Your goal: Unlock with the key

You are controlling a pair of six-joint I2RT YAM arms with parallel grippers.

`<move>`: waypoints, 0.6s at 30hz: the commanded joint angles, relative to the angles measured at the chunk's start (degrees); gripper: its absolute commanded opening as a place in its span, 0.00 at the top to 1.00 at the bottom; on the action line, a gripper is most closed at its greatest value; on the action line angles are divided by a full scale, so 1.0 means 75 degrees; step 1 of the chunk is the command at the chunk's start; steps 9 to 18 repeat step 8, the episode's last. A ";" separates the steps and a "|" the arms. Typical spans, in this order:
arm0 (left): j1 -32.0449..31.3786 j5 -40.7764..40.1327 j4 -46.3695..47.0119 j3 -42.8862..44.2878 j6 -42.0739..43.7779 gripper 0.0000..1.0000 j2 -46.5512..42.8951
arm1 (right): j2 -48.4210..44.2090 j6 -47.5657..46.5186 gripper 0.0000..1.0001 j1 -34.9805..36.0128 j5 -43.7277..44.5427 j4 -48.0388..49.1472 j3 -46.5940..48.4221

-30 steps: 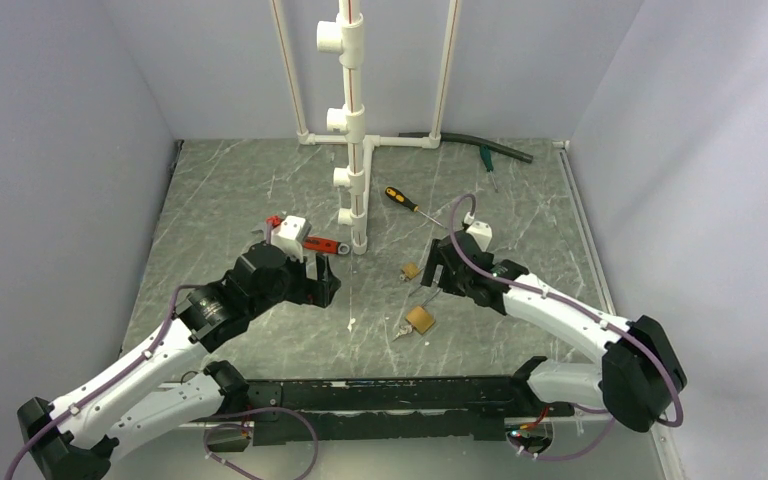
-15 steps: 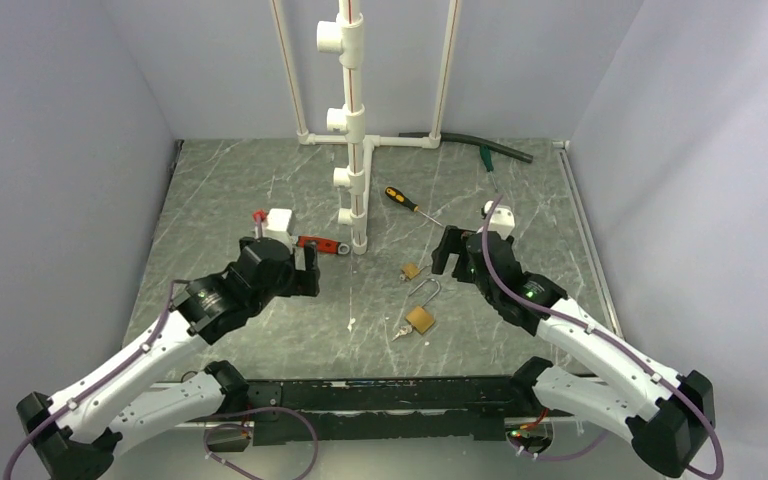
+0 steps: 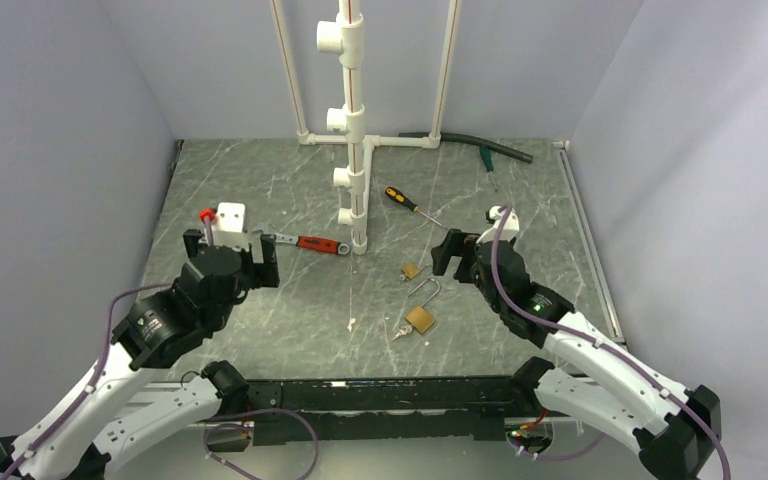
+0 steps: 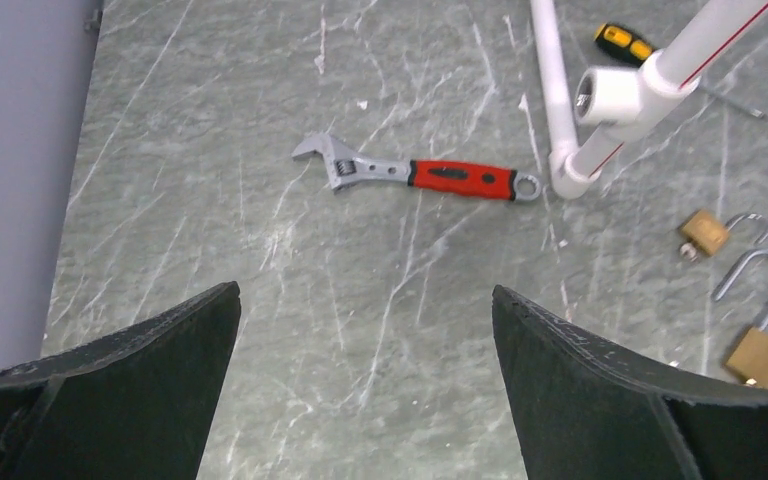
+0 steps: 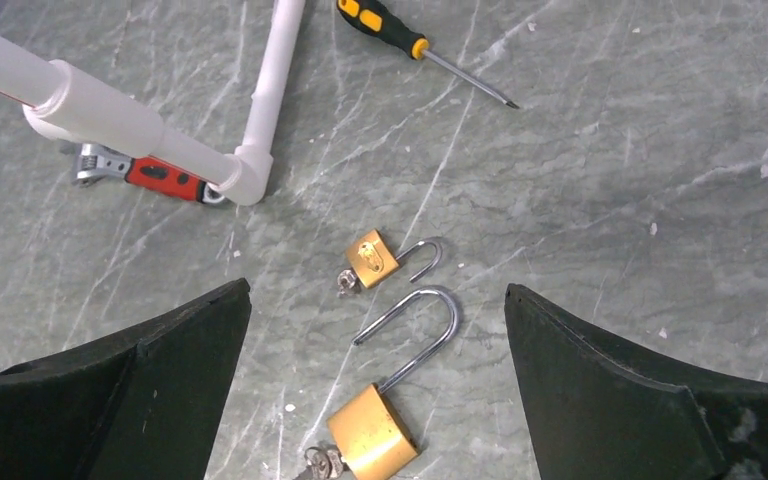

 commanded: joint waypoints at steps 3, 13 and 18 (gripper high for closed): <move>0.0081 -0.0052 0.0009 -0.0384 0.0361 0.01 -0.0364 | -0.0652 -0.0293 0.04 0.0021 -0.0236 0.1336 -0.0516; 0.0085 0.0046 -0.0037 -0.0401 0.0342 0.00 -0.0270 | -0.0438 -0.0375 0.02 0.0030 -0.0357 0.1271 -0.0301; 0.0085 0.0046 -0.0037 -0.0401 0.0342 0.00 -0.0270 | -0.0438 -0.0375 0.02 0.0030 -0.0357 0.1271 -0.0301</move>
